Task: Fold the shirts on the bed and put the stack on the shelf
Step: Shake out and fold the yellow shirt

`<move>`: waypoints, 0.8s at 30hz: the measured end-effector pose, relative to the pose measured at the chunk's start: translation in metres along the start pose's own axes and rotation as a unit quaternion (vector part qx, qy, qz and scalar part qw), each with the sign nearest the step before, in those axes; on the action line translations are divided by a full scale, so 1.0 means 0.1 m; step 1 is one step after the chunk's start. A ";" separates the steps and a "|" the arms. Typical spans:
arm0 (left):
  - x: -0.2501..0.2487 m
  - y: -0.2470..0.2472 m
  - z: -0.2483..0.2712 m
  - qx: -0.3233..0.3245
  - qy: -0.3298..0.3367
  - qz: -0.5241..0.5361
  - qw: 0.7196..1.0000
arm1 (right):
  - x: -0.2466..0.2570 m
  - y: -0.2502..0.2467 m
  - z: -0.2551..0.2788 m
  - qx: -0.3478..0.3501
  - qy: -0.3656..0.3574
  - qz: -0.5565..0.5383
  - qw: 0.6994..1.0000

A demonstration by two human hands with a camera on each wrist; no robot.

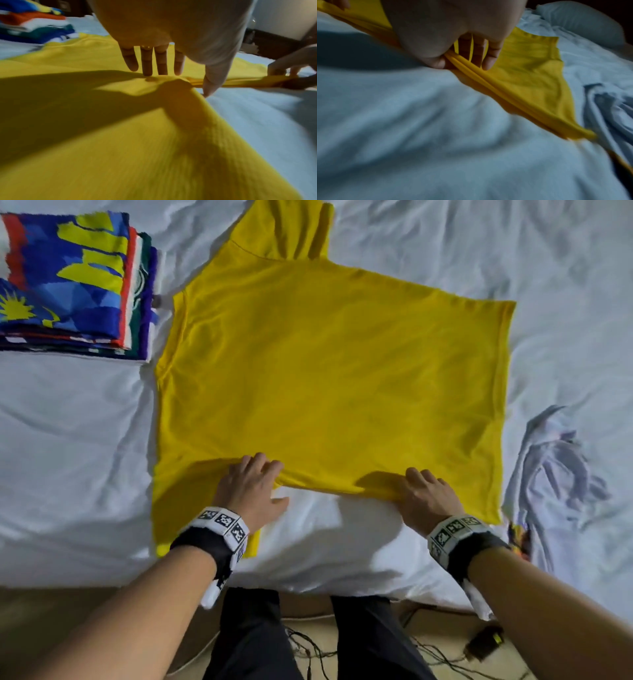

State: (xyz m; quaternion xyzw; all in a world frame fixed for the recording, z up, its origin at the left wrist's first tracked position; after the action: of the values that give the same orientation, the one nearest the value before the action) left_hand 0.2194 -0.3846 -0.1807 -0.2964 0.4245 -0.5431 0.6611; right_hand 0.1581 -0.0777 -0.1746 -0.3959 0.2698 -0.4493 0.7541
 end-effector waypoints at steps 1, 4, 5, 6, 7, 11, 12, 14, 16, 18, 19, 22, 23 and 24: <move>-0.08 0.03 -0.07 0.017 0.007 -0.027 0.999 | -0.15 0.05 0.06 0.014 0.026 -0.003 1.000; -0.18 0.05 -0.15 0.011 0.021 -0.088 0.996 | -0.62 0.20 0.29 0.040 0.106 -0.013 0.994; -0.15 0.06 -0.16 0.004 0.028 -0.103 0.994 | -0.77 0.25 0.39 0.044 0.135 -0.023 0.990; -0.12 0.07 -0.16 -0.007 0.039 -0.115 0.993 | -0.89 0.30 0.46 0.047 0.153 -0.031 0.987; -0.08 0.10 -0.16 -0.012 0.052 -0.126 0.991 | -0.99 0.34 0.52 0.049 0.163 -0.035 0.985; -0.01 0.12 -0.14 0.022 0.080 -0.138 0.987 | -1.09 0.38 0.67 0.070 0.154 -0.002 0.986; 0.00 0.11 -0.14 0.035 0.072 -0.134 0.988 | -1.07 0.36 0.67 0.068 0.151 0.009 0.986; 0.03 0.09 -0.16 0.050 0.057 -0.133 0.988 | -1.02 0.34 0.64 0.071 0.141 0.014 0.987; 0.04 0.07 -0.17 0.068 0.049 -0.129 0.988 | -0.96 0.39 0.60 0.055 0.091 0.026 0.994; 0.04 0.03 -0.19 0.103 0.040 -0.102 0.989 | -0.88 0.36 0.58 0.085 0.071 0.030 0.993; 0.03 0.00 -0.21 0.126 0.040 -0.091 0.987 | -0.86 0.31 0.55 0.095 0.083 0.021 0.992; 0.00 -0.14 -0.27 0.169 0.048 -0.055 0.983 | -0.78 0.17 0.44 0.080 0.066 0.016 0.994; 0.00 -0.18 -0.31 0.171 0.048 -0.033 0.984 | -0.73 0.13 0.40 0.079 0.053 0.012 0.995; 0.01 -0.22 -0.34 0.173 0.040 -0.002 0.984 | -0.69 0.12 0.34 0.077 0.032 0.000 0.996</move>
State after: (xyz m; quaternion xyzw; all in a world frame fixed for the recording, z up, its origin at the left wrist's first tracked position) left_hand 0.1786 -0.3887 -0.1780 -0.1563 0.3500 -0.6208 0.6839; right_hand 0.1586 -0.0002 -0.1628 -0.3216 0.2583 -0.4809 0.7737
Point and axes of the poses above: each hand's wrist, its own z-axis away from the middle knuckle, its own y-axis out of the palm, x = y × z, the point moved 2 cm from there along -z, towards the middle knuckle, and after that the axes turned 2 degrees about y, right-handed, at the moved point
